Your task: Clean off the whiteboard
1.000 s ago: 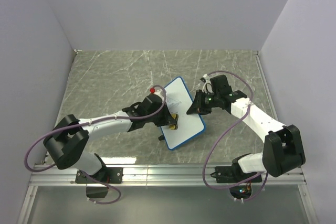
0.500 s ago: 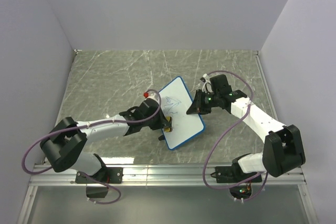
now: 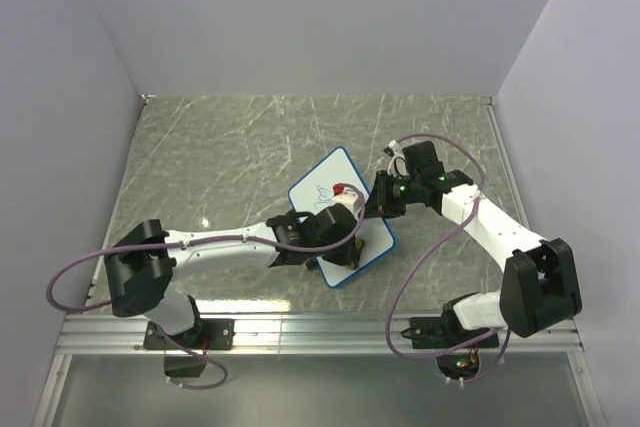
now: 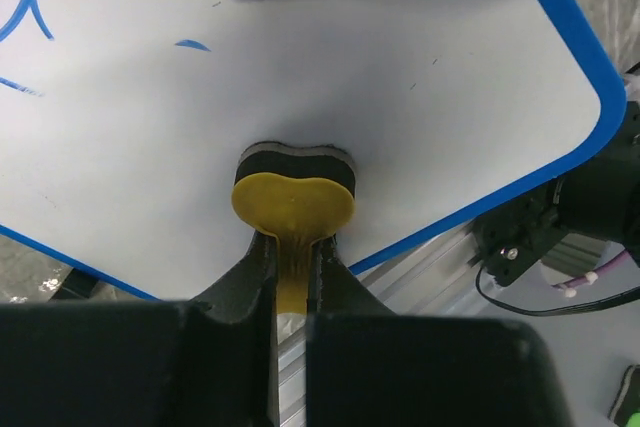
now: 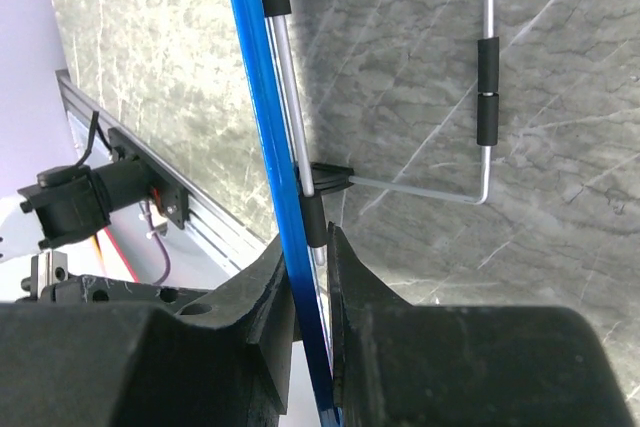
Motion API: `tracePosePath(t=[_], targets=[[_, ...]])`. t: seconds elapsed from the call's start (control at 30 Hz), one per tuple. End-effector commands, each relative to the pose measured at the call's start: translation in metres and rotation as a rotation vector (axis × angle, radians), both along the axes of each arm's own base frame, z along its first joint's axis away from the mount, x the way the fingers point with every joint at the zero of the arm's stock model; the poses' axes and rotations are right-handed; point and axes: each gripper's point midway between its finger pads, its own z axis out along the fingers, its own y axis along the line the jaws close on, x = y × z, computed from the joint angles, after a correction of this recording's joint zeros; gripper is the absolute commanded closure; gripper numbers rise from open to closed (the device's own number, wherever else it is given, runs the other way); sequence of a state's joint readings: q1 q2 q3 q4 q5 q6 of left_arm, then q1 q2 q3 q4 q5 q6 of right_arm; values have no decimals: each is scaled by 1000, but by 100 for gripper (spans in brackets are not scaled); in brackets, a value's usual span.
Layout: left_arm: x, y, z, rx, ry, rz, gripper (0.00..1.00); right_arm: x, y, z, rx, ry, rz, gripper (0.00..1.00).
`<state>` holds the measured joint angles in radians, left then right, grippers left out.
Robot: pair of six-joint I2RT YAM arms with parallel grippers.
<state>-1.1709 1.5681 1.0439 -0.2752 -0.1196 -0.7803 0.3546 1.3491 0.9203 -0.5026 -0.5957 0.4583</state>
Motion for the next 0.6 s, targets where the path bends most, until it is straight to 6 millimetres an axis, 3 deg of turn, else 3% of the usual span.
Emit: tracePosePath(t=[0.0,0.07,0.2,0.33,0.43,0.57], targets=[[-24,-15,-31,-65,120,-48,100,-4,10,4,-1,38,-20,100],[-12,2,-31,-61,115,22,100,-6,9,5,-2,32,-18,100],[23,63,-58,-26,163,217,100,-9,7,7,-4,24,-15,100],[49,100,-65,7,161,330,100,-14,5,5,-8,25,-9,100],[69,112,-68,35,163,376,100,-15,5,4,-5,26,-10,100],[83,89,-43,21,119,313,100,-15,5,6,-1,19,-4,100]])
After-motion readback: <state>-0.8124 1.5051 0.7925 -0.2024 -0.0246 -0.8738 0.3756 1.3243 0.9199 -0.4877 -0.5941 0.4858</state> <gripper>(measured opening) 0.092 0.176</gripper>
